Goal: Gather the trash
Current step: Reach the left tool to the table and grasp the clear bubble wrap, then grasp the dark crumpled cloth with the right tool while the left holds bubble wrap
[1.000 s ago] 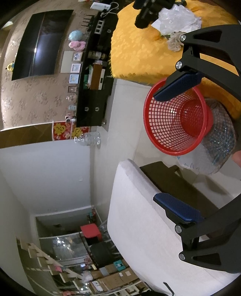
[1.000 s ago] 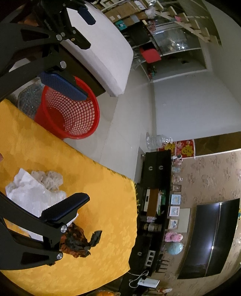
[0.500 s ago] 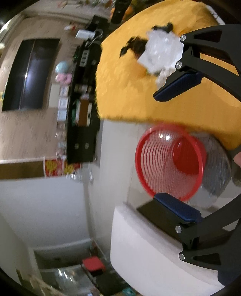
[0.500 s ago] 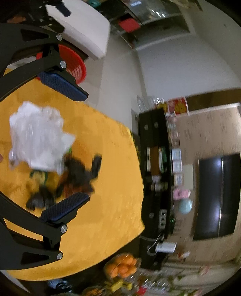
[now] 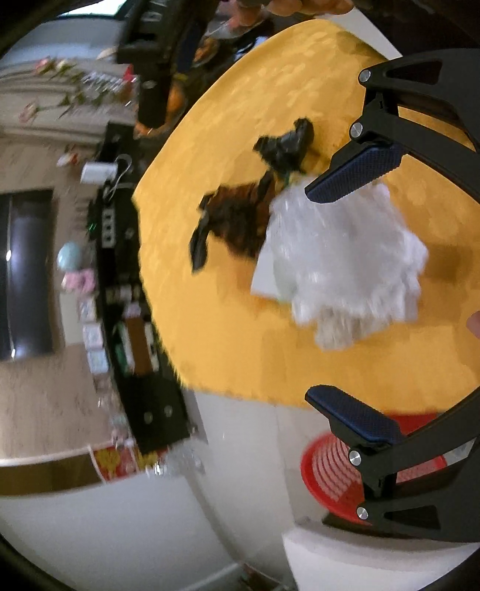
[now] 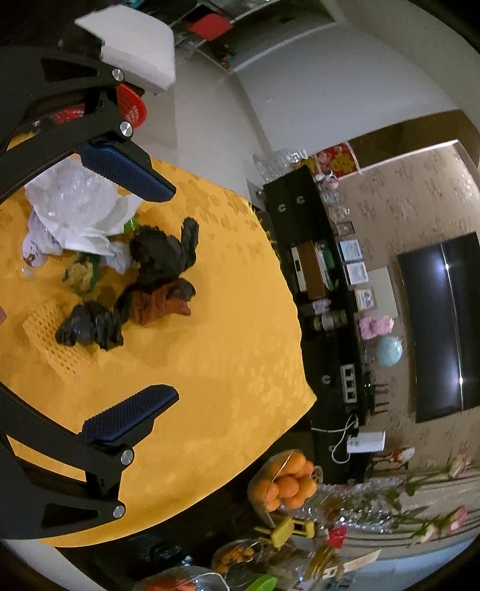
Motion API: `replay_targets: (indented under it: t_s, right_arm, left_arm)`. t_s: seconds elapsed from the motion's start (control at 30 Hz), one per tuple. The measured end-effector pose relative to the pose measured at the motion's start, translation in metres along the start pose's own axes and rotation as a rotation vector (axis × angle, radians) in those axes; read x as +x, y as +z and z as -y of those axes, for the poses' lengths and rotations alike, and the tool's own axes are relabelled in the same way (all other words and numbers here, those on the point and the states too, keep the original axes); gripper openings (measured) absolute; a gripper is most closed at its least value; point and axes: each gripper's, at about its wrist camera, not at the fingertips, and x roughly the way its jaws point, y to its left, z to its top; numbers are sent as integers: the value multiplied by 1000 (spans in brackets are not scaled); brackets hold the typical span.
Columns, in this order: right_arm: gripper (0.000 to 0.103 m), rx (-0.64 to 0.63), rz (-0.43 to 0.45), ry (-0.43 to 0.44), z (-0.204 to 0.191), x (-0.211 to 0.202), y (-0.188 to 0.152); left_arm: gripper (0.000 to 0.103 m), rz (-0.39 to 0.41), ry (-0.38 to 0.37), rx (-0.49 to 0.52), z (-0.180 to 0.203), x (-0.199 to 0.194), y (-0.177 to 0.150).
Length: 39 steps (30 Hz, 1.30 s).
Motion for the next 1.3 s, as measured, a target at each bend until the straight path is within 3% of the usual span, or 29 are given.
replay_targets:
  t_s: [0.17,0.2,0.33,0.43,0.63,0.9,1.03,1.13,1.3]
  right_arm:
    - [97,28,-14,-16,15,3,1]
    - [97,35,-18,-20,18,4,1]
    - [97,55,-38,-33,25,12,-1]
    - [97,53,-53,-33,24,17,-3]
    - [97,28,-71,-25,13,28,-6]
    - [97,-62,-130,41,-22,69,-10]
    - [97,-171,-171,38,-47,102,-13]
    - [96,-183,-200,9,-46,120,-13]
    - [71,-154,-270,23,-33,146,-18]
  left_arm:
    - [94,-7,-65,7,11,13,-4]
    - [89,-5,-71,2,9,12,-5]
    - [49,-38,-129,-17,6,22,-7]
    - [37,-33,-147,-33,1,20,-9]
    - [33,25,-151,-110,-29,-5,-4]
    - [33,155,-53,-184,-72,-59,9]
    - [34,174,-24,-220,-88,-67,11]
    - [34,165,-12,-239,-96,-66,10]
    - [33,160,13,-266,-105,-64,8]
